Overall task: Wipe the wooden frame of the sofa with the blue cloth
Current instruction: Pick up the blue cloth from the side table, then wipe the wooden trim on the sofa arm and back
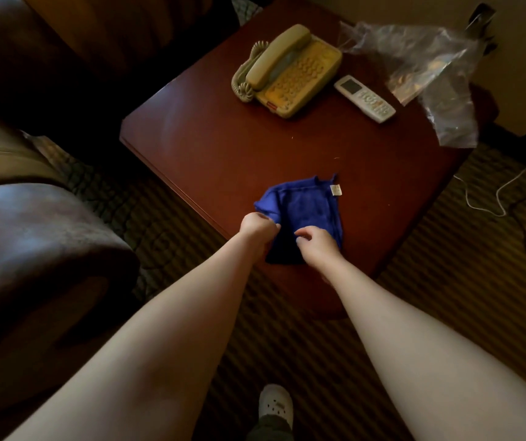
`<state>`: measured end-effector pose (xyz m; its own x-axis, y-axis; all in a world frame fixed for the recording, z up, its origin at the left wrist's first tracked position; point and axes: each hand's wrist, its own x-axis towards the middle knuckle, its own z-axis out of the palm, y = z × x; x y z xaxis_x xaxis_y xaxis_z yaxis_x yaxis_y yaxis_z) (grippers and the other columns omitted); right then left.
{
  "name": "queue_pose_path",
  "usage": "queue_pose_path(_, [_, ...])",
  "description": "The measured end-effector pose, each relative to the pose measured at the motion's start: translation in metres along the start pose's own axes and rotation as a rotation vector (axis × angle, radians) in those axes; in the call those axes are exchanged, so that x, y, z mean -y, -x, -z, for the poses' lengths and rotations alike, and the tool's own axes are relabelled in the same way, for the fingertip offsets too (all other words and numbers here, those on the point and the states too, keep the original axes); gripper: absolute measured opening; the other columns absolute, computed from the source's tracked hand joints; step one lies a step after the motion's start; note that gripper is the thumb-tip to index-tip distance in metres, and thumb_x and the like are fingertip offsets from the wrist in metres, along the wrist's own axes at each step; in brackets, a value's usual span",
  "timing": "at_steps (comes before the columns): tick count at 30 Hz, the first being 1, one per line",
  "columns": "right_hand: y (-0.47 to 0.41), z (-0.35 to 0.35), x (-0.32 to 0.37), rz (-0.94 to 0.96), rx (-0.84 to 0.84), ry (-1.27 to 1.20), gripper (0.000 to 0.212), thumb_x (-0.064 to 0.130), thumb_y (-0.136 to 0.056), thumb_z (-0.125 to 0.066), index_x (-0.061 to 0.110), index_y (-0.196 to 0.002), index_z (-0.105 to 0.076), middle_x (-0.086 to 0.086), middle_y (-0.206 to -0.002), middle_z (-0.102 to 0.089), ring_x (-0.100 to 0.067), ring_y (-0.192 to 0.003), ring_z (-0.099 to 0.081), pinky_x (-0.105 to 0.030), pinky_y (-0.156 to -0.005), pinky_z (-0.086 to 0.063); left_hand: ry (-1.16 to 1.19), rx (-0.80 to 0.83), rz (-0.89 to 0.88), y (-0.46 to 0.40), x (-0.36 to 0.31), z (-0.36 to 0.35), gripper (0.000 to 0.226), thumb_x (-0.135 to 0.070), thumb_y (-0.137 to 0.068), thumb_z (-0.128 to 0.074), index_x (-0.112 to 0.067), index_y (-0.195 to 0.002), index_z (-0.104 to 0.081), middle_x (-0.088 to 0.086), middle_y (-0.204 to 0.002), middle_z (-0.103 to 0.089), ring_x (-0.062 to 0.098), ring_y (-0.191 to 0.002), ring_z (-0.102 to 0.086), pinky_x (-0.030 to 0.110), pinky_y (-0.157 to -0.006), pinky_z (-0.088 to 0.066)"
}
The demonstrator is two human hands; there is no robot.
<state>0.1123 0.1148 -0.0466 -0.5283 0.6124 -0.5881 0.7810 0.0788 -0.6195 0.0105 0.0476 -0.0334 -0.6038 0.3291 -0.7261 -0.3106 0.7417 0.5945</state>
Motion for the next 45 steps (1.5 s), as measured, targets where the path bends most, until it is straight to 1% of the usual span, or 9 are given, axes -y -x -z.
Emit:
queue_pose_path(4, [0.014, 0.01, 0.037, -0.055, -0.04, -0.319, 0.025, 0.017, -0.098, -0.043, 0.015, -0.115, -0.062, -0.006, -0.119, -0.062, -0.024, -0.108, -0.058, -0.039, -0.093, -0.047, 0.052, -0.015, -0.096, 0.016, -0.02, 0.024, 0.023, -0.008, -0.092, -0.058, -0.013, -0.07, -0.054, 0.006, -0.068, -0.05, 0.017, -0.059, -0.048, 0.029, -0.057, -0.041])
queue_pose_path(10, [0.056, 0.032, 0.118, -0.04, -0.028, -0.45, 0.032, 0.033, -0.094, -0.054, 0.004, -0.095, -0.066, -0.013, -0.092, -0.068, -0.026, -0.084, -0.065, -0.04, -0.075, -0.054, 0.154, -0.025, -0.166, 0.081, -0.06, 0.096, 0.005, -0.009, -0.085, -0.069, -0.008, -0.085, -0.065, 0.006, -0.076, -0.061, 0.017, -0.071, -0.059, 0.033, -0.069, -0.053])
queue_pose_path(17, [0.131, 0.022, 0.215, -0.063, 0.262, -0.524, 0.015, 0.015, -0.093, -0.057, 0.012, -0.078, -0.058, -0.004, -0.075, -0.059, -0.011, -0.066, -0.056, -0.021, -0.054, -0.046, 0.048, -0.033, -0.198, 0.173, -0.071, 0.192, 0.012, -0.013, -0.078, -0.077, -0.009, -0.08, -0.066, 0.001, -0.069, -0.057, 0.003, -0.052, -0.053, 0.015, -0.044, -0.042])
queue_pose_path(24, [0.212, -0.021, 0.299, -0.017, 0.378, -0.52, 0.02, 0.007, -0.097, -0.041, 0.003, -0.104, -0.059, -0.015, -0.1, -0.063, -0.024, -0.087, -0.062, -0.033, -0.063, -0.05, 0.073, -0.084, -0.188, 0.257, -0.05, 0.315, 0.007, -0.019, -0.087, -0.067, -0.013, -0.088, -0.064, 0.006, -0.089, -0.065, 0.017, -0.088, -0.065, 0.033, -0.083, -0.055])
queue_pose_path(30, [0.265, -0.057, 0.363, 0.056, 0.207, -0.782, 0.029, 0.006, -0.095, -0.032, -0.002, -0.094, -0.059, -0.022, -0.098, -0.063, -0.035, -0.091, -0.062, -0.039, -0.074, -0.051, 0.227, -0.203, -0.129, 0.316, -0.014, 0.417, 0.01, -0.016, -0.092, -0.055, -0.008, -0.087, -0.057, 0.009, -0.077, -0.065, 0.014, -0.062, -0.065, 0.024, -0.058, -0.054])
queue_pose_path(35, [0.312, -0.087, 0.409, 0.239, 0.173, -0.774, 0.02, 0.011, -0.099, -0.035, 0.013, -0.095, -0.053, -0.015, -0.105, -0.057, -0.031, -0.101, -0.056, -0.045, -0.094, -0.044, -0.243, -0.123, -0.124, 0.354, 0.009, 0.482, 0.012, -0.017, -0.088, -0.062, -0.009, -0.097, -0.059, 0.007, -0.079, -0.063, 0.015, -0.063, -0.056, 0.02, -0.048, -0.041])
queue_pose_path(39, [0.358, -0.122, 0.445, 0.394, 0.255, -0.779, 0.023, 0.006, -0.099, -0.037, 0.012, -0.083, -0.052, -0.008, -0.074, -0.053, -0.019, -0.067, -0.053, -0.031, -0.065, -0.044, -0.206, -0.156, -0.252, 0.364, 0.021, 0.523, 0.051, -0.026, -0.081, -0.074, -0.02, -0.126, -0.05, 0.006, -0.111, -0.06, 0.019, -0.089, -0.062, 0.028, -0.069, -0.053])
queue_pose_path(41, [0.374, -0.142, 0.455, 0.465, 0.3, -0.728, 0.018, 0.009, -0.099, -0.042, 0.009, -0.089, -0.057, -0.009, -0.079, -0.058, -0.021, -0.073, -0.057, -0.034, -0.07, -0.048, -0.195, -0.102, -0.3, 0.368, 0.025, 0.531, 0.064, -0.024, -0.081, -0.074, -0.026, -0.136, -0.042, 0.006, -0.122, -0.057, 0.027, -0.103, -0.063, 0.037, -0.081, -0.055])
queue_pose_path(45, [0.388, -0.16, 0.462, 0.564, 0.296, -0.666, 0.011, 0.01, -0.096, -0.05, 0.009, -0.095, -0.061, -0.005, -0.084, -0.061, -0.017, -0.08, -0.059, -0.031, -0.074, -0.051, -0.116, -0.024, -0.412, 0.37, 0.029, 0.526, 0.033, -0.008, -0.09, -0.059, -0.015, -0.122, -0.054, 0.008, -0.104, -0.065, 0.02, -0.087, -0.067, 0.034, -0.074, -0.057])
